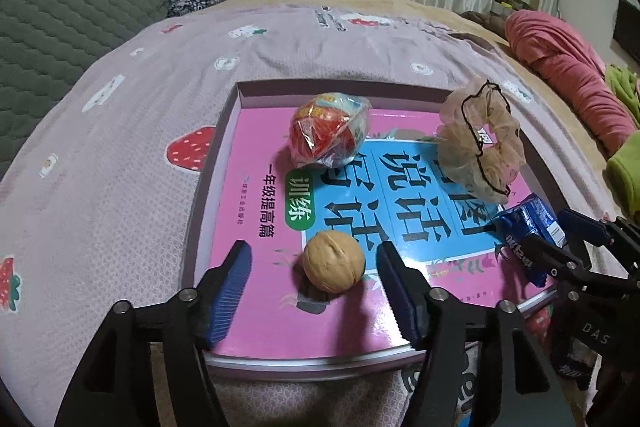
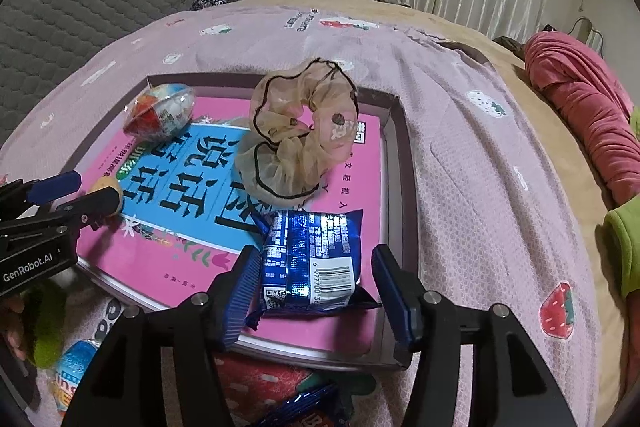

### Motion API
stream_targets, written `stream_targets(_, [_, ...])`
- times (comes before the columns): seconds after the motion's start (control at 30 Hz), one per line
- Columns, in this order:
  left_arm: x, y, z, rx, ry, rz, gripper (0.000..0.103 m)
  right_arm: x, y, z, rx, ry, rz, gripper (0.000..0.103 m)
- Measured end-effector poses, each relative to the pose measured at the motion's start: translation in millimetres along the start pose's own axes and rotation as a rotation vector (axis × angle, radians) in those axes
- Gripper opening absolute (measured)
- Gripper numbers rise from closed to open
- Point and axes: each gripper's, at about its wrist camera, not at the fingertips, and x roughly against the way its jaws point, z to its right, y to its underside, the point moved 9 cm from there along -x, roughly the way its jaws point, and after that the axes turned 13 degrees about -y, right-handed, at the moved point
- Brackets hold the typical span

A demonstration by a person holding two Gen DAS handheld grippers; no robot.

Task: Organize objects
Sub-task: 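Open left tool to drop the walnut while right tool releases the packet, then withdraw both tools from the tray toward the green hair tie and bread snack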

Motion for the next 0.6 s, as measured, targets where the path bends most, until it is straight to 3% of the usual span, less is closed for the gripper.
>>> stream_targets(0.23, [13.1,-6.5,-8.1,0.027,0.0,0.017,0.081,16.6,-8.5,-3.4,-0.008,-0.007,0.051,0.07])
stream_targets(0.6, [37.5,-18.8,-21.3,0.06,-0.018,0.078,0.082,53.4,-28.1,-3.8,-0.012,0.018,0.182,0.085])
